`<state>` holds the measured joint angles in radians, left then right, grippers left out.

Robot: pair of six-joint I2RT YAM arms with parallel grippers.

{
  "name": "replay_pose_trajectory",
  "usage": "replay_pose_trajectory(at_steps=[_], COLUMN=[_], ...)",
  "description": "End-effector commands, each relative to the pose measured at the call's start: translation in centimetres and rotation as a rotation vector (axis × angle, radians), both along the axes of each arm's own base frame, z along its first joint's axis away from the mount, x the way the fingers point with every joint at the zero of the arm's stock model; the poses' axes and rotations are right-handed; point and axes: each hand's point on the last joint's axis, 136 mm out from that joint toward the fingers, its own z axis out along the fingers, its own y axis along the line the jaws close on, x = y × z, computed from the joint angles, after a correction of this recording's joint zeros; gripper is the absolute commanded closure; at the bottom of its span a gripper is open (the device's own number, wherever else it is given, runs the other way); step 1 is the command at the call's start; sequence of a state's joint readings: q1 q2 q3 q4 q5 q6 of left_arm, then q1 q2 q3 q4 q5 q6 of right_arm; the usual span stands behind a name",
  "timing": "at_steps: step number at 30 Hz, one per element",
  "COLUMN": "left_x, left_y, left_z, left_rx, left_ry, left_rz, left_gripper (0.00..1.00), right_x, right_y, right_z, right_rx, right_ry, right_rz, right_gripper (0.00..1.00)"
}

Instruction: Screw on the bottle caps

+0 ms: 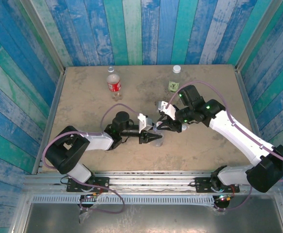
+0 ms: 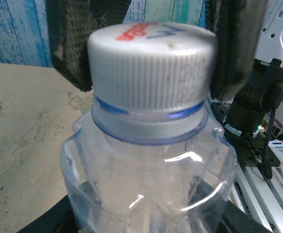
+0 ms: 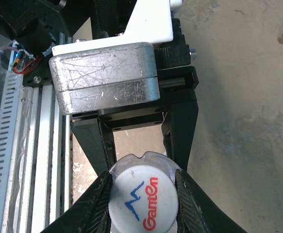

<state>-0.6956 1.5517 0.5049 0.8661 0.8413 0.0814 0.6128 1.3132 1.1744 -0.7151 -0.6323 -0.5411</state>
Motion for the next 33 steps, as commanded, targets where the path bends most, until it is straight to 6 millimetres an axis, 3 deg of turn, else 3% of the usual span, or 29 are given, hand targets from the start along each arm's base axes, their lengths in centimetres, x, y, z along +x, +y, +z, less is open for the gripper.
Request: replay_pose_trajectory(at_steps=[1,5,11,16,21,26,30,33], left_x=[0.8,2.7,6.3,8.5,8.6,7.9,6.6,5.0], left_y=[0.0,0.4,1.1,1.8,0.8,0.8,0.5,-0.1], left_z=[2.0,2.8,3.7,4.1,3.1,2.2,2.4,2.7], left_rx=[-0.038,-0.066,-0.096,-0.11,-0.041,-0.029,-0.054,-0.067], left_ry=[-0.047,-0.047,-0.054,-0.082,-0.111,-0.099,-0.081,-0.07], left_rz=[0.047,0.161,0.363,0.489,0.458,0.435,0.37,0.267], left_gripper=[0.52,0.52,0.53,0.53,0.53,0.53,0.53,0.52], right_x=[-0.7,0.9,4.8,5.4,5.4,5.8,5.3,4.1], right_y=[0.3,-0.2,-1.4,-3.1,-4.0,-3.7,-2.6,-2.1], right_z=[0.4,-0.7,-2.4,-4.9,-5.0,-2.2,0.5,2.0], right_rx=[0.019,-0.018,0.047,0.048,0.052,0.084,0.112,0.164], right_ry=[0.051,0.092,0.13,0.134,0.123,0.038,-0.04,-0.037], right_rz=[0.018,-0.134,-0.585,-0.93,-1.078,-1.005,-0.796,-0.62], right_gripper=[0.73,0.72,0.76,0.77,0.77,0.73,0.46,0.37])
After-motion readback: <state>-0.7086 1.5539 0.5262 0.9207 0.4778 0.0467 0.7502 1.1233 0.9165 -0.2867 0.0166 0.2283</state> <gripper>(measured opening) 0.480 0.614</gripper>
